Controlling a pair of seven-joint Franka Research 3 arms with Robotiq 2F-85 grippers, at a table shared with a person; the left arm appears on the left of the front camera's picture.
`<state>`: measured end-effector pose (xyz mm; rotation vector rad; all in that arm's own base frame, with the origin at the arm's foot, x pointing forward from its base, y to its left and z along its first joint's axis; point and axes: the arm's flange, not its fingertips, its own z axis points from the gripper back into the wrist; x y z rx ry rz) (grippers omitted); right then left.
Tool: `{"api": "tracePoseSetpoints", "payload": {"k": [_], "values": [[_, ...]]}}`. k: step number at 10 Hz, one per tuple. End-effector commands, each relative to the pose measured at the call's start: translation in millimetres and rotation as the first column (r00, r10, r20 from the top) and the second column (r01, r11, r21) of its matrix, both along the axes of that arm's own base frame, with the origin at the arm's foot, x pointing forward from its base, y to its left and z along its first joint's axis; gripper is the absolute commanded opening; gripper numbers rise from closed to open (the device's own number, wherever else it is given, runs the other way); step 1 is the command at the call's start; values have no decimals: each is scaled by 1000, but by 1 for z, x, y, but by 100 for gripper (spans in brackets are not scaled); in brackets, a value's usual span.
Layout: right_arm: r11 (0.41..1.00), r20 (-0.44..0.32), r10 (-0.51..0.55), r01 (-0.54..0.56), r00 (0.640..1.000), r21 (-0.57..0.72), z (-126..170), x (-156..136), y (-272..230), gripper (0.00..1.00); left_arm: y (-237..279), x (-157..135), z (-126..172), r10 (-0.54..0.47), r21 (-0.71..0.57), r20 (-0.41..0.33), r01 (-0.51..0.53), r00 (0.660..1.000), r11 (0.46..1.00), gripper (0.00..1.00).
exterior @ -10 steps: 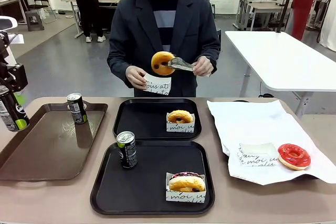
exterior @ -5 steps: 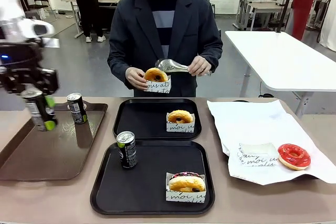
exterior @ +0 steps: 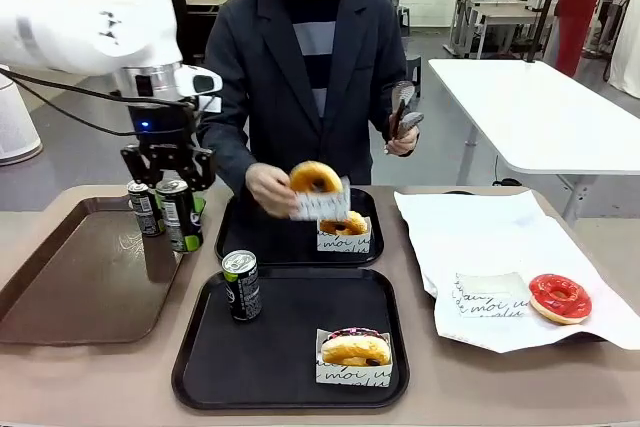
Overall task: Set up donuts and drinks on trays.
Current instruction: Pick up one Pepsi coke from the Handle tray and place it on the Flat Tray without a Pepsi coke.
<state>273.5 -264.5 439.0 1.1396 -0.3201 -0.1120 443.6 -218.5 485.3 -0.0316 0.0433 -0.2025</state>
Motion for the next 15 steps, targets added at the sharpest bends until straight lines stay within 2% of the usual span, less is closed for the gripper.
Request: {"api": "tracePoseSetpoints", "payload": {"k": [1,2,3,4,6,9,10,11,13,15], "values": [[1000,28,-4,3,1000,21,0,1,0,100,7,-5,9,-22,28,-29,23,999,999,58],[1000,28,-4,3,1000,21,0,1,0,100,33,-32,15,-68,50,-85,72,994,996,58],[1000,28,-4,3,1000,21,0,1,0,100,67,-68,19,-131,109,-113,144,985,984,58],[1000,28,-4,3,1000,21,0,1,0,100,101,-98,17,-155,151,-117,172,981,973,58],[1000,28,-4,3,1000,21,0,1,0,100,143,-121,8,-121,158,-109,138,987,978,58],[1000,28,-4,3,1000,21,0,1,0,100,143,-112,6,-69,140,-59,77,996,987,58],[1000,28,-4,3,1000,21,0,1,0,100,144,-106,7,-9,111,-51,15,999,994,58],[1000,28,-4,3,1000,21,0,1,0,100,151,-124,7,-89,140,-96,102,991,985,58],[1000,28,-4,3,1000,21,0,1,0,100,149,-116,4,-65,132,-76,74,995,988,58],[1000,28,-4,3,1000,21,0,1,0,100,99,-86,24,-38,194,113,15,993,981,58]]}}
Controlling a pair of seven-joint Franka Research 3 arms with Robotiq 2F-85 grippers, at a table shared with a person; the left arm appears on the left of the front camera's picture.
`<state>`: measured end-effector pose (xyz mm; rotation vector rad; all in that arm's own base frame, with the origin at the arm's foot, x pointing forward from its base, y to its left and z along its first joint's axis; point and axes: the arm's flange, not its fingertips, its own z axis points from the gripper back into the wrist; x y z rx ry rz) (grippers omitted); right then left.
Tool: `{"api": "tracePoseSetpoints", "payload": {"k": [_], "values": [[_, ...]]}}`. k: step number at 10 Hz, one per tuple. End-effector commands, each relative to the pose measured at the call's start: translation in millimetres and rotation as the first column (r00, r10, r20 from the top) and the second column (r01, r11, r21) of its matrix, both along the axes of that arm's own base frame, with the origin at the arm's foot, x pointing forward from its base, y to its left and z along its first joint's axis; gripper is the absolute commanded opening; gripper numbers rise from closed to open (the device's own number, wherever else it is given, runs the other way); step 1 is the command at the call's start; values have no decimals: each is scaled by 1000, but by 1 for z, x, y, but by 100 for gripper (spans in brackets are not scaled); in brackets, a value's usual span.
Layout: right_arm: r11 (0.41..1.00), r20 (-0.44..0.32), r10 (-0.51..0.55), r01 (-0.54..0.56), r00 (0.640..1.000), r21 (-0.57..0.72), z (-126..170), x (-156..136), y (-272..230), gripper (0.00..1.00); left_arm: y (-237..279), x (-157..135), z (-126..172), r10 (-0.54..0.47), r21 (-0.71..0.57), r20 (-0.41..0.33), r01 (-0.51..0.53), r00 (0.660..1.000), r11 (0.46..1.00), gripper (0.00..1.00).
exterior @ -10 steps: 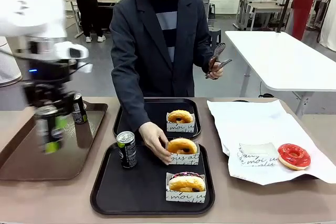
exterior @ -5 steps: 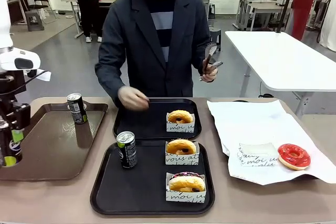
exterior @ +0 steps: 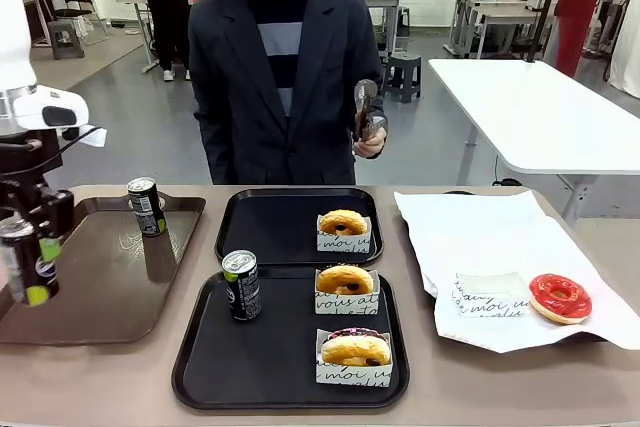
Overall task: Set up donuts and drinks on trays.
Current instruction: Pick up one Pepsi coke from the Handle tray and place it on the Flat Tray without a Pepsi coke.
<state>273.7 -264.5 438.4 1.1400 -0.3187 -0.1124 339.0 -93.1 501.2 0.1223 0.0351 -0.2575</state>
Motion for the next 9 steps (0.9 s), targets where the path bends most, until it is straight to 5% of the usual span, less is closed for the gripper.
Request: {"api": "tracePoseSetpoints", "payload": {"k": [1,5,7,9], "values": [[1000,30,-4,4,1000,21,1,1,0,100,-51,36,12,-7,42,117,2,993,999,58],[1000,30,-4,4,1000,21,1,1,0,100,-140,118,5,-9,0,185,9,983,1000,58],[1000,30,-4,4,1000,21,1,1,0,100,-137,120,-3,-3,8,168,2,986,1000,58],[1000,30,-4,4,1000,21,1,1,0,100,-105,101,-8,-5,13,72,4,997,1000,58]]}}
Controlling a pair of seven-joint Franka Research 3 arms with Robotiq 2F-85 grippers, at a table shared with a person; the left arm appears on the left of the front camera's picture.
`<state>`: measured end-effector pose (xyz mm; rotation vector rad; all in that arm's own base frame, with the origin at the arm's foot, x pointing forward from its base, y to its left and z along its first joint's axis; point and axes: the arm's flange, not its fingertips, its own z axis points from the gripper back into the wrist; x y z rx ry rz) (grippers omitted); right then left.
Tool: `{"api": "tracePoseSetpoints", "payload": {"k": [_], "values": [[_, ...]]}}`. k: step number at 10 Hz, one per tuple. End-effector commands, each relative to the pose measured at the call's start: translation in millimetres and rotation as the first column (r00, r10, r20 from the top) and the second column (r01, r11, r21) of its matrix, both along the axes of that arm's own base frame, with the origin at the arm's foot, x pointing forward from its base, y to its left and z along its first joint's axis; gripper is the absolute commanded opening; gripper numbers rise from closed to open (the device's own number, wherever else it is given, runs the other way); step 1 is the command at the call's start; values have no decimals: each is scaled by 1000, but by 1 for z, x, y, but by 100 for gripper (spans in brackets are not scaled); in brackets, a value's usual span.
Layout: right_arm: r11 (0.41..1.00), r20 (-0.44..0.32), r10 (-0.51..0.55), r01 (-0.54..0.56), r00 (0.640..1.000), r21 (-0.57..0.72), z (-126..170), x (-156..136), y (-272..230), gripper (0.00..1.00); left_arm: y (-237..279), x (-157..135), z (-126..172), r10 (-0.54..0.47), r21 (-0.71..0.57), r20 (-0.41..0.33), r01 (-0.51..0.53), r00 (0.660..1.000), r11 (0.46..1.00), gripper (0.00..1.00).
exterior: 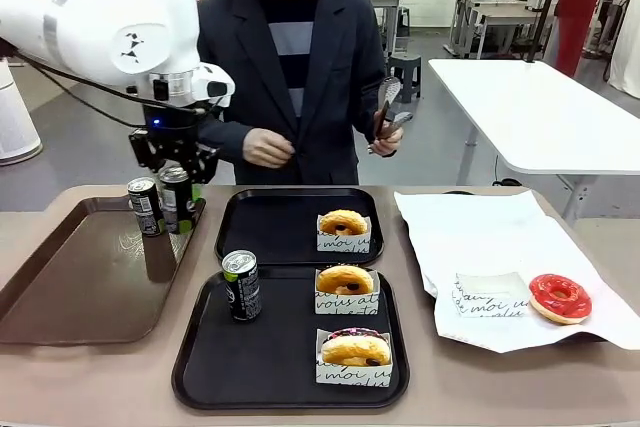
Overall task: Set up donuts and drinks on trays.
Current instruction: Pick up one Pepsi coke from the Handle tray and place it on the Flat Tray without a Pepsi coke.
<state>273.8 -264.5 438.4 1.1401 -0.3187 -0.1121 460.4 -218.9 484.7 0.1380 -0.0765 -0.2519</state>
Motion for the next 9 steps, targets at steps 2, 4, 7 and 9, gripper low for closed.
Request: {"api": "tracePoseSetpoints", "payload": {"k": [2,4,7,9], "values": [[1000,29,-5,4,1000,20,1,1,0,100,80,-90,1,-121,56,-198,134,973,989,58],[1000,29,-5,4,1000,20,1,1,0,100,120,-122,-7,-110,27,-202,118,973,993,58],[1000,29,-5,4,1000,20,1,1,0,100,138,-118,-17,-72,-44,-197,64,978,997,58],[1000,29,-5,4,1000,20,1,1,0,100,144,-118,-20,-30,-54,-181,20,983,998,58]]}}
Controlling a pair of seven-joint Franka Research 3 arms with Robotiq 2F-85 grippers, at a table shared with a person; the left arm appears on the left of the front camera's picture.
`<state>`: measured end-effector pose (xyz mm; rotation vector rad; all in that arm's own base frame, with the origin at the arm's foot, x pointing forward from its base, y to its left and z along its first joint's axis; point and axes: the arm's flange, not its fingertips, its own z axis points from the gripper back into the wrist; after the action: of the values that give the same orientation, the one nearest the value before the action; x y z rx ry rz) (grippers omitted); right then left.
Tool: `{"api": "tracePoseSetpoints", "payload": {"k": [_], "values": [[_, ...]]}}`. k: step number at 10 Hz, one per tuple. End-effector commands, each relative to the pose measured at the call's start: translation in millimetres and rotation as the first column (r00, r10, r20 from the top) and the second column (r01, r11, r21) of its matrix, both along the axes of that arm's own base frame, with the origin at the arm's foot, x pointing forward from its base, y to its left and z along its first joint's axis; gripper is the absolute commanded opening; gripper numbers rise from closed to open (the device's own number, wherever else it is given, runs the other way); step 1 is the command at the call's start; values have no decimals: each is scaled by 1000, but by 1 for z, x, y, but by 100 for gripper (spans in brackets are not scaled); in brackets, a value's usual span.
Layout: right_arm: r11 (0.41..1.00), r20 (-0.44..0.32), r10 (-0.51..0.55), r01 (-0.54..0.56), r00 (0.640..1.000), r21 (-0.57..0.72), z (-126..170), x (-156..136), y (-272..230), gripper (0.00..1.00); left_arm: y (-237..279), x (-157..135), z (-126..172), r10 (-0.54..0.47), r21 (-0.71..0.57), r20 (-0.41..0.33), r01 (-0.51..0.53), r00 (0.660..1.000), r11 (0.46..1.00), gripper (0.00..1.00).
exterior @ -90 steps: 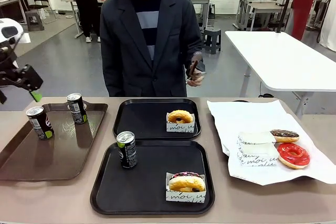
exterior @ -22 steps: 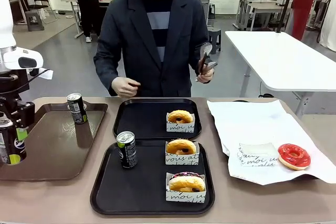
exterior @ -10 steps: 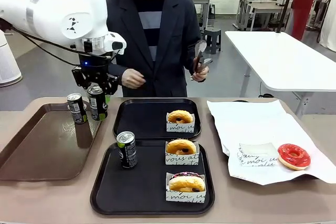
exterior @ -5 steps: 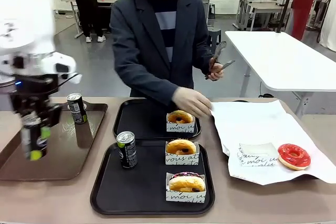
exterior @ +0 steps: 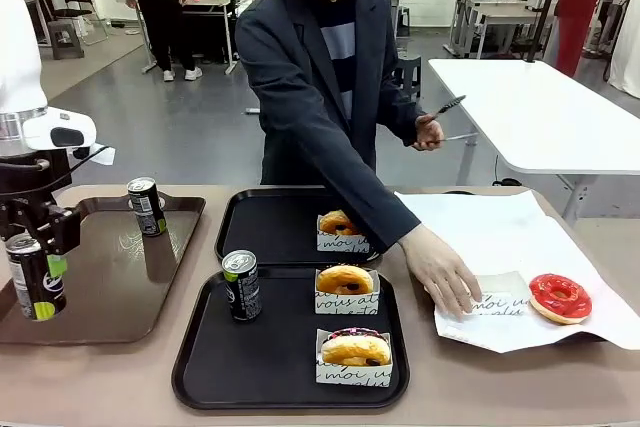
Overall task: Set up donuts and drinks on trays.
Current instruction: Pick up one Pepsi coke from the Handle tray and place it on the Flat Tray without a Pepsi coke.
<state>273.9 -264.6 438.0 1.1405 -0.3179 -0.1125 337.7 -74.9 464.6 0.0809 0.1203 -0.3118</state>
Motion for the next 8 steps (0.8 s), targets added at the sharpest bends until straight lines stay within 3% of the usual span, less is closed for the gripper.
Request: {"api": "tracePoseSetpoints", "payload": {"k": [1,8], "values": [[1000,30,-5,4,1000,20,1,1,0,100,0,-3,1,-11,13,-10,11,1000,1000,58],[1000,30,-5,4,1000,20,1,1,0,100,0,-3,1,-11,13,-10,11,1000,1000,58]]}}
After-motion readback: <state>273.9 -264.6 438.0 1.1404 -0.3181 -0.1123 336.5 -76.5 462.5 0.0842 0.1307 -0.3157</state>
